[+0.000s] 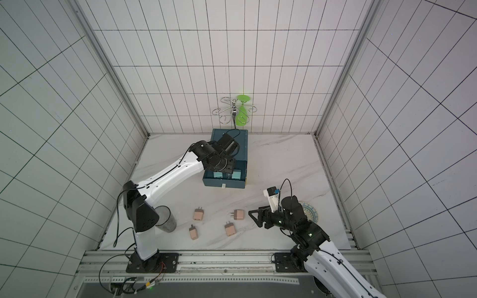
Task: Place the plugs into the drawer by color
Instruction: Close the drawer in the storage box.
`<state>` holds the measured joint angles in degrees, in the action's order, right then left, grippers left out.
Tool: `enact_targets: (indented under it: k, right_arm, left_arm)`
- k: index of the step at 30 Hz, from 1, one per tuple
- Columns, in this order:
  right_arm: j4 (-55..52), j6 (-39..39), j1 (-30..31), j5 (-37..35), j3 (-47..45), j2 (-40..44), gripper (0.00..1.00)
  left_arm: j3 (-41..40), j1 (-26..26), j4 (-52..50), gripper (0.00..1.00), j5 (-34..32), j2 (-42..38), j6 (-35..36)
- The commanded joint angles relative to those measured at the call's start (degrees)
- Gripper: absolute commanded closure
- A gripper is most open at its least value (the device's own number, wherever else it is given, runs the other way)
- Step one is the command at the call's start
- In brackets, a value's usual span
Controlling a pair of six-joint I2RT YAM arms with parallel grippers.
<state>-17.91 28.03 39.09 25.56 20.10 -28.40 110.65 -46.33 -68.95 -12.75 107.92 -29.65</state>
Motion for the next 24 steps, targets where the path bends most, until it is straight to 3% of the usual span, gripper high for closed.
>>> enact_targets:
  k: [1, 4, 7, 10, 13, 18, 24]
  right_arm:
    - [-0.44, -0.52, 0.5, -1.01, -0.21, -0.54, 0.26]
    - [-1.4, -0.65, 0.47, -0.52, 1.5, -1.53, 0.26]
    - [-2.46, 2.29, 0.54, 1.29, 4.18, -2.56, 0.27]
    - [-1.8, 6.06, 1.75, 1.79, 6.73, -3.28, 0.28]
    - [-3.46, 6.01, 5.04, -3.61, 10.74, -4.78, 0.28]
    - [-1.75, 5.28, 9.15, -9.95, 16.41, -10.74, 0.35]
    - [2.6, 3.32, 11.98, -11.34, 22.13, -22.92, 0.43]
  left_arm:
    - [1.19, 0.27, -0.02, 0.4, 2.92, -5.48, -0.2]
    - [1.63, 0.34, 2.5, 0.4, 4.47, -9.55, 0.92]
    - [-3.18, 1.06, 9.7, 0.4, 4.45, -15.64, 1.5]
    - [-11.59, 4.47, 17.47, 0.36, 6.05, -21.39, 0.32]
    - [-17.63, 10.2, 23.68, 0.36, 9.17, -24.06, 0.86]
    - [-21.77, 20.81, 35.14, 0.46, 24.95, -19.97, 0.34]
    - [-18.33, 21.93, 35.11, 0.48, 20.99, -12.03, 3.36]
